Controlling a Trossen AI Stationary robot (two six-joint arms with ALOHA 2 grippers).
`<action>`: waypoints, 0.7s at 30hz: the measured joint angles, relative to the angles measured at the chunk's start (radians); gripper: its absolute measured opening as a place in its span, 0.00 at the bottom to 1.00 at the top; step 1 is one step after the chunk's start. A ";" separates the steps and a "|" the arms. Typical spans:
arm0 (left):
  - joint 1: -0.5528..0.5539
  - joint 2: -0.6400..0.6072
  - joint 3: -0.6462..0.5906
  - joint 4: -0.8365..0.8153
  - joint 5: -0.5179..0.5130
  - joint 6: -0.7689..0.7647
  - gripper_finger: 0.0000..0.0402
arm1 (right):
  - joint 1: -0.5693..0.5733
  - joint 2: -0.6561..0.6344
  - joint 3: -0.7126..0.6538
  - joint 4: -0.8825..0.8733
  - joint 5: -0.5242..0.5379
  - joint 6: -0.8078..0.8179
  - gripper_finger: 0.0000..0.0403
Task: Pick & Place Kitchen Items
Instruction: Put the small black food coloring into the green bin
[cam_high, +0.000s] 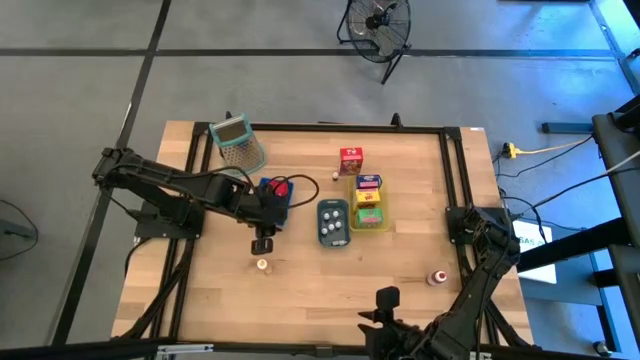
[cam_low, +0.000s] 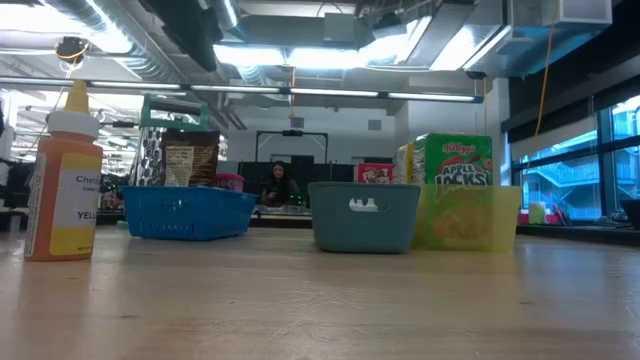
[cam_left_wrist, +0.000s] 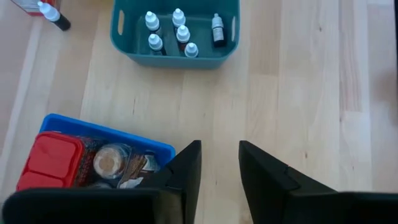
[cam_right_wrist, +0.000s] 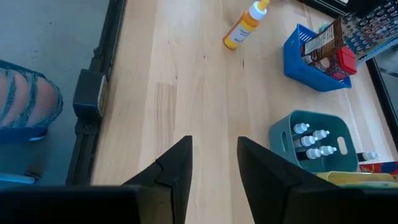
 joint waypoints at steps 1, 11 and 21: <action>0.000 0.000 0.000 0.000 -0.001 -0.002 0.27 | 0.000 0.000 0.000 0.006 0.000 0.001 0.32; 0.000 0.000 0.000 -0.001 0.006 0.014 0.54 | 0.000 0.000 0.000 0.027 -0.008 0.011 0.32; -0.038 0.004 -0.001 -0.007 -0.025 0.041 0.68 | 0.000 0.000 0.000 0.029 -0.029 0.106 0.32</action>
